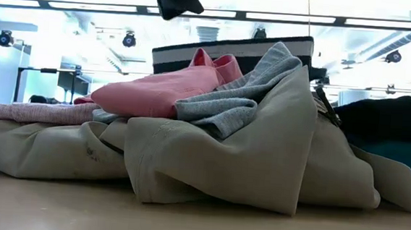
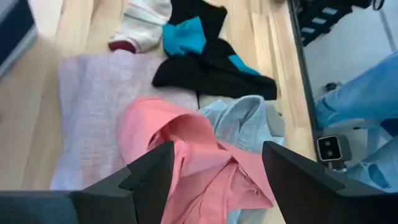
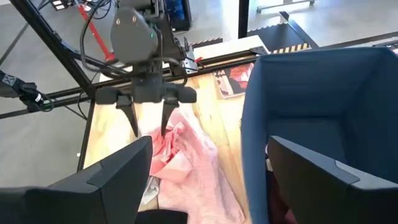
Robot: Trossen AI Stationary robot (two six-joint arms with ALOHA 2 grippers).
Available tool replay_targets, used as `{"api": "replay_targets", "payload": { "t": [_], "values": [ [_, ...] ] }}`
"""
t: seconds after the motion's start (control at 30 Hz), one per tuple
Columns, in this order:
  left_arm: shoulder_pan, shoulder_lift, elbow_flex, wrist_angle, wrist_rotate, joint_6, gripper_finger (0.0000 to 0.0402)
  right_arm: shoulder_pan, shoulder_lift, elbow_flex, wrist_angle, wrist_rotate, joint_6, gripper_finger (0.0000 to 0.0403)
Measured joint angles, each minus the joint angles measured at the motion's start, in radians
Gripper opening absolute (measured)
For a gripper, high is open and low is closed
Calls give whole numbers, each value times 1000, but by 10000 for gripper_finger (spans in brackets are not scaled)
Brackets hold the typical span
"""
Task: Sort clothes
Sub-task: Put the pink underwear into the blue laundry bin
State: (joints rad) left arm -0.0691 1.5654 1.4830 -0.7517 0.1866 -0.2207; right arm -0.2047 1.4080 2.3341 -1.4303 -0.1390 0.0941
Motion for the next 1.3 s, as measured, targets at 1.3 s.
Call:
{"api": "replay_targets", "payload": {
  "t": [1.3],
  "values": [
    [-7,20,-441,277,-163,-270,182,0,1,0,30,2,-9,285]
  ]
}}
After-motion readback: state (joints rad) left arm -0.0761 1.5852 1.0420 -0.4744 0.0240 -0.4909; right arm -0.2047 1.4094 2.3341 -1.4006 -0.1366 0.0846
